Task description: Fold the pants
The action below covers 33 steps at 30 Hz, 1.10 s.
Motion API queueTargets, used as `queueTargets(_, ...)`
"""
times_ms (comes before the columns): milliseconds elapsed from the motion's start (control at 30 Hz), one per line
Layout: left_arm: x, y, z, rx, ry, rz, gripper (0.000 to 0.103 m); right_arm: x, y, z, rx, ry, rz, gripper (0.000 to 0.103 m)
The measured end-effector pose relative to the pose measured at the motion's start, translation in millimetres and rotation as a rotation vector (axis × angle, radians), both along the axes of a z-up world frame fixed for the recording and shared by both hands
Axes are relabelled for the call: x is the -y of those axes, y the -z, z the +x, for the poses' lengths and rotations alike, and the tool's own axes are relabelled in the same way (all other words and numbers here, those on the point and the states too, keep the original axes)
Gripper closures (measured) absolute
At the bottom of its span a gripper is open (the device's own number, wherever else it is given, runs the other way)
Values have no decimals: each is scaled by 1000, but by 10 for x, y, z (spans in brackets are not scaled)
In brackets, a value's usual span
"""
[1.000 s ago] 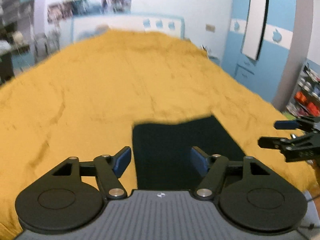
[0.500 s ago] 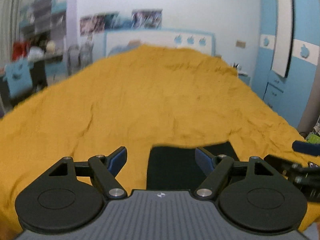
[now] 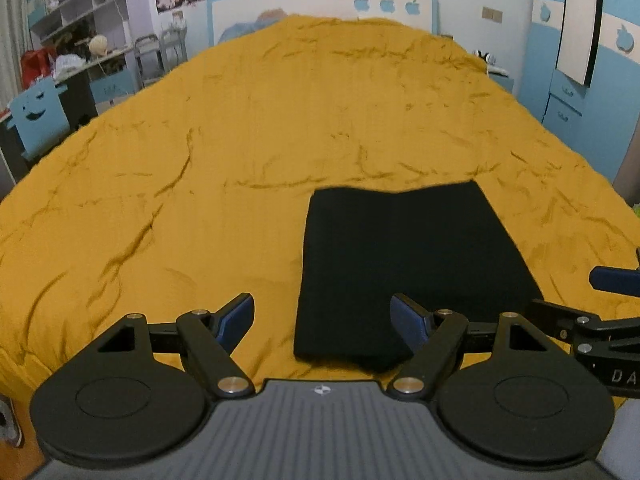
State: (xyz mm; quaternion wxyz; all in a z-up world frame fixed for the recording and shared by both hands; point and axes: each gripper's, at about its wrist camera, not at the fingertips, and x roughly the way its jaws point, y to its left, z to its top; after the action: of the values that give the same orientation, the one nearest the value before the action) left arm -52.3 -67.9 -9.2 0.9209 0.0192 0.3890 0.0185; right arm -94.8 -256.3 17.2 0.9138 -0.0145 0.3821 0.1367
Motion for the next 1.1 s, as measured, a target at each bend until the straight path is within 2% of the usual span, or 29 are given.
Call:
queueTargets(267, 5, 17, -40, -17, 7, 3, 13, -1, 92, 46, -39, 5, -15, 21)
queueTargets(1100, -4, 24, -18, -25, 0, 2, 13, -12, 66, 29, -38, -4, -19, 21)
